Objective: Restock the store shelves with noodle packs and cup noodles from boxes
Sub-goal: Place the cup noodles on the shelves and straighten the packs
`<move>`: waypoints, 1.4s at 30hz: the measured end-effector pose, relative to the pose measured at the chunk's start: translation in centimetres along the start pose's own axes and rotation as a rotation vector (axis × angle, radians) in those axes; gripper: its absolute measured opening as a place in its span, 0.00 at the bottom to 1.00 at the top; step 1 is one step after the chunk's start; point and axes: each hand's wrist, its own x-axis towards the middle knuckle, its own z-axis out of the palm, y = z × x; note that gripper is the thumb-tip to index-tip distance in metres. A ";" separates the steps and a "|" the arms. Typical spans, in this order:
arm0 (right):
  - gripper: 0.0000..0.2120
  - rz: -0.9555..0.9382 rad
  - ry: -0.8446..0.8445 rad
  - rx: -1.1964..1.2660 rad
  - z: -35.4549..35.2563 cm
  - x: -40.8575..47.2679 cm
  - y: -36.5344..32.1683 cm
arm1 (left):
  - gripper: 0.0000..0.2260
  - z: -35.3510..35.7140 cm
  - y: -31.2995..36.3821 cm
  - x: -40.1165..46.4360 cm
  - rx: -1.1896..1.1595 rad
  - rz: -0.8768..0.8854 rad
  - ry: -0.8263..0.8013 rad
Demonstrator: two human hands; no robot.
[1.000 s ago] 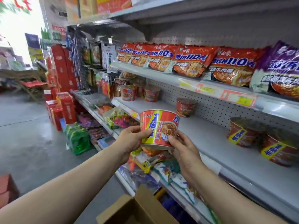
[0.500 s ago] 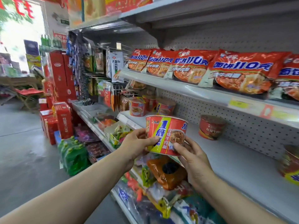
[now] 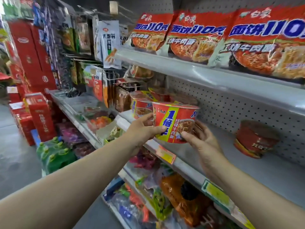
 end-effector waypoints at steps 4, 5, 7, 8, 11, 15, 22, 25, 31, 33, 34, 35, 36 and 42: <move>0.36 0.003 0.009 -0.033 0.5 3.4 2.6 | 0.16 -1.1 -2.0 4.0 -0.012 -0.013 -0.033; 0.34 0.003 0.015 -0.040 0.5 4.1 3.2 | 0.16 -1.4 -2.5 4.8 -0.015 -0.019 -0.032; 0.34 0.001 0.028 -0.052 0.6 5.1 4.2 | 0.18 -1.7 -3.3 6.1 -0.021 -0.031 -0.025; 0.34 -0.001 0.035 -0.062 0.6 5.5 4.7 | 0.20 -1.8 -3.8 6.6 -0.025 -0.037 -0.032; 0.32 -0.009 0.052 -0.089 0.5 6.3 5.5 | 0.26 -1.9 -4.6 7.7 -0.028 -0.048 -0.032; 0.32 -0.012 0.056 -0.108 0.6 7.2 6.2 | 0.27 -2.0 -5.0 9.0 -0.029 -0.030 -0.028; 0.35 0.004 0.067 -0.191 0.5 8.7 7.1 | 0.24 -1.8 -5.7 11.0 -0.055 -0.046 -0.029; 0.35 0.003 0.068 -0.207 0.7 9.4 7.1 | 0.26 -2.0 -5.8 11.9 -0.050 -0.062 -0.023; 0.36 0.012 0.063 -0.235 1.1 10.9 7.7 | 0.33 -2.1 -6.2 13.7 -0.011 -0.056 -0.009; 0.36 0.018 0.064 -0.241 1.0 11.3 8.0 | 0.33 -2.1 -6.2 14.0 -0.003 -0.058 -0.011; 0.35 0.019 0.065 -0.247 1.1 11.5 8.1 | 0.33 -2.1 -6.2 14.2 0.000 -0.063 -0.016; 0.35 0.020 0.065 -0.254 1.0 11.6 8.2 | 0.33 -2.1 -6.2 14.3 0.005 -0.066 -0.020; 0.35 0.021 0.061 -0.264 1.1 11.8 8.3 | 0.33 -2.2 -6.3 14.4 0.012 -0.068 -0.021; 0.34 0.014 0.074 -0.312 1.0 12.5 8.9 | 0.32 -2.3 -6.5 14.8 0.057 -0.057 -0.013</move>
